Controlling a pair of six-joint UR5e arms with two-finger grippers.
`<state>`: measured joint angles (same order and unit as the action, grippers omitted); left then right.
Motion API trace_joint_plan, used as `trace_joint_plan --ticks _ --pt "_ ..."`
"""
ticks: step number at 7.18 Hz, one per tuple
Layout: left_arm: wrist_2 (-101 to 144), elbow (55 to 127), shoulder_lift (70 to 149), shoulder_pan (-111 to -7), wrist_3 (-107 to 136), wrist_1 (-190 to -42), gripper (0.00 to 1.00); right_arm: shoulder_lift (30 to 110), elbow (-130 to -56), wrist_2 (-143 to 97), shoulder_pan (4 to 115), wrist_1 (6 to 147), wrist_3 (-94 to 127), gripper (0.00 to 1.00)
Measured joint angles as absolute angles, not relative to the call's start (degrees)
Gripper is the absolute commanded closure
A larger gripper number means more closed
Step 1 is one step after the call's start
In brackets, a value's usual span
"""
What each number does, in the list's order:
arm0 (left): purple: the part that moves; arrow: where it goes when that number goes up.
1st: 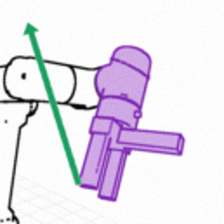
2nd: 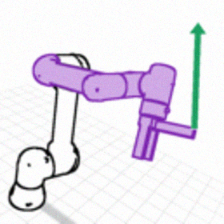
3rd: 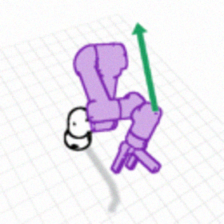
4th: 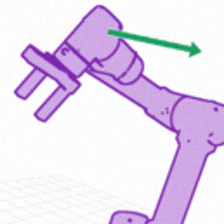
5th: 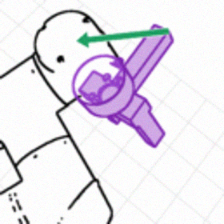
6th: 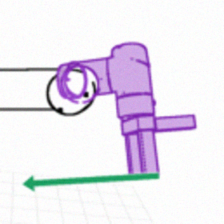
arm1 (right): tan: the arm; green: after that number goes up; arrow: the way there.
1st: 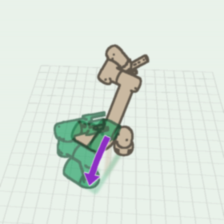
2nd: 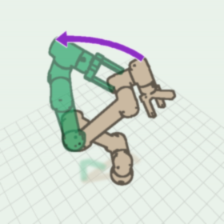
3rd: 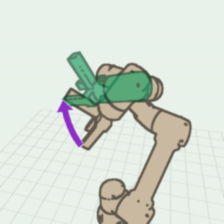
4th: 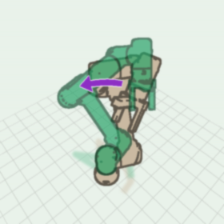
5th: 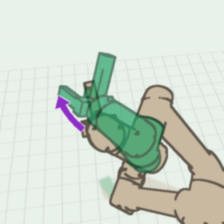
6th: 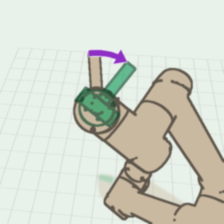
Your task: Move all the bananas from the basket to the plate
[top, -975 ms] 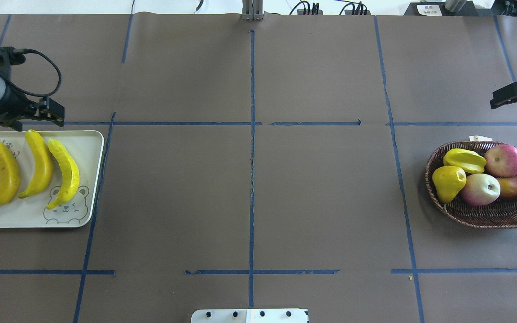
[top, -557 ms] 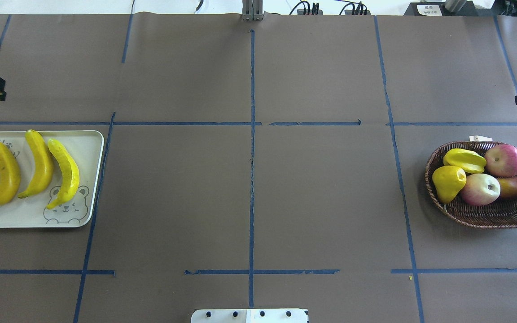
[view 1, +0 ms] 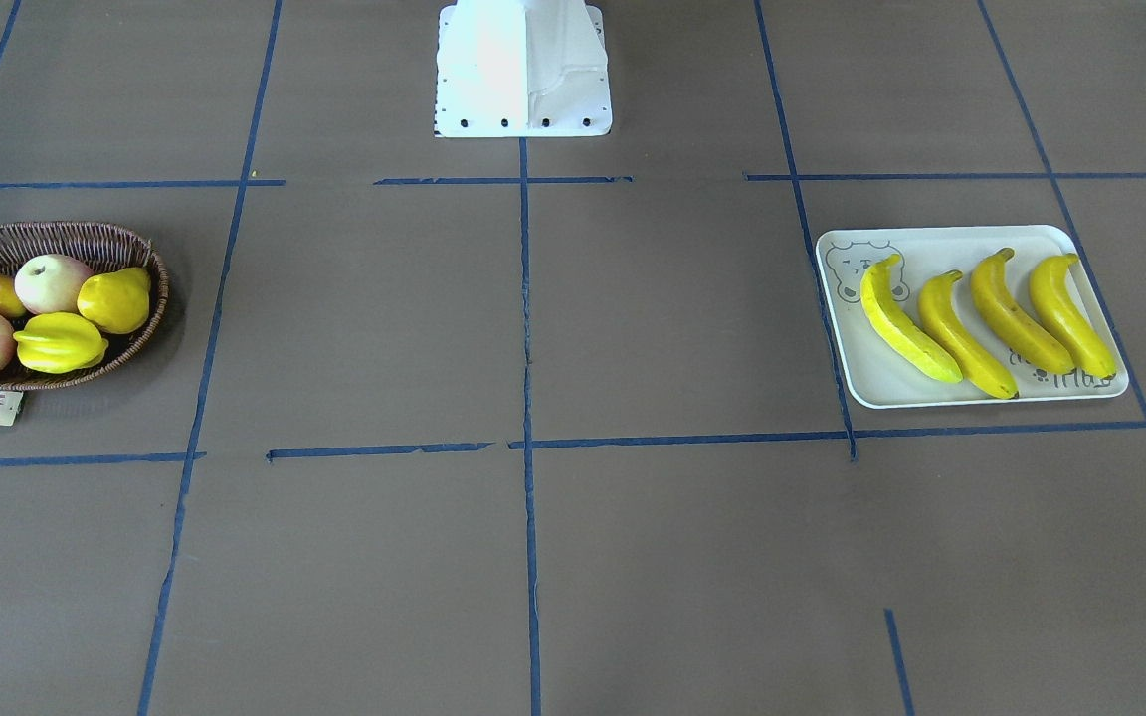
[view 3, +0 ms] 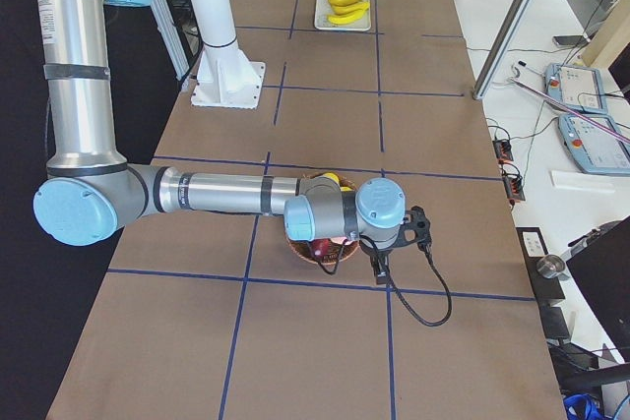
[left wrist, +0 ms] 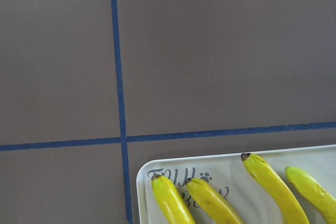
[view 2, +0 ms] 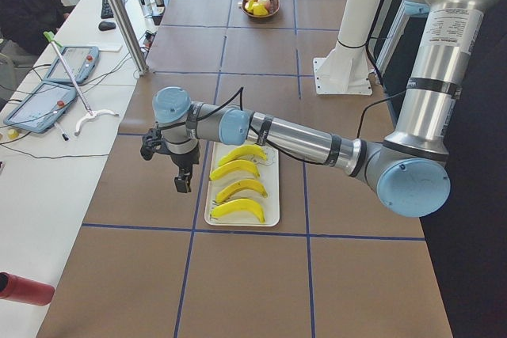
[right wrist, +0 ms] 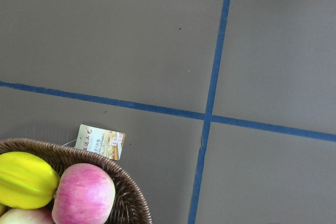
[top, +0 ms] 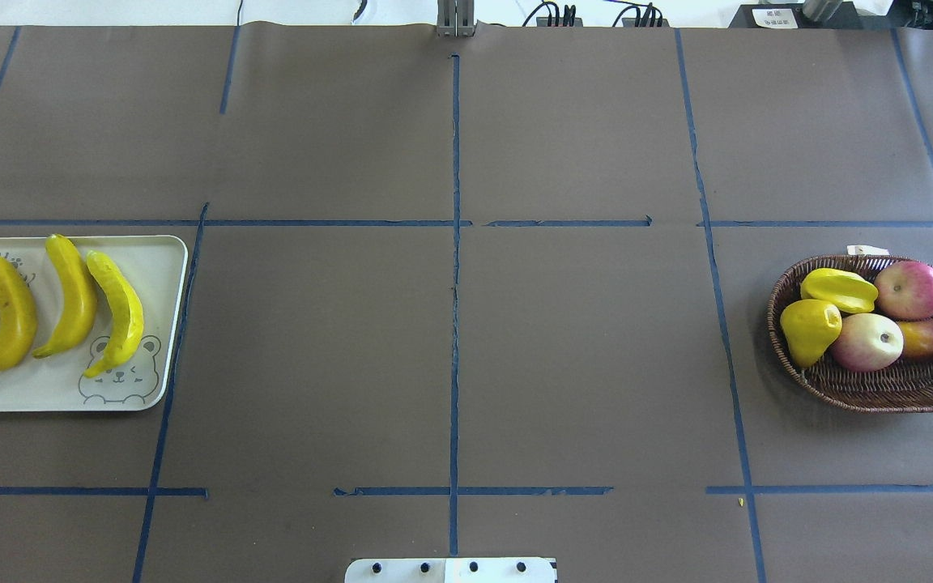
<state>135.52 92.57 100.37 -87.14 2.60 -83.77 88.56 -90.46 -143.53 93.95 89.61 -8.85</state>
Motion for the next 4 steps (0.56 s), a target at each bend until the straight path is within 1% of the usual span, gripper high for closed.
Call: trace_joint_plan --ticks 2,4 --pt "137.06 89.02 100.17 -87.84 1.71 -83.76 0.0 89.56 -94.57 -143.12 94.81 96.33 -9.86 0.0" --pt "139.97 87.73 99.33 -87.88 1.85 -83.86 0.0 90.69 -95.23 -141.96 94.88 97.29 -9.91 0.0"
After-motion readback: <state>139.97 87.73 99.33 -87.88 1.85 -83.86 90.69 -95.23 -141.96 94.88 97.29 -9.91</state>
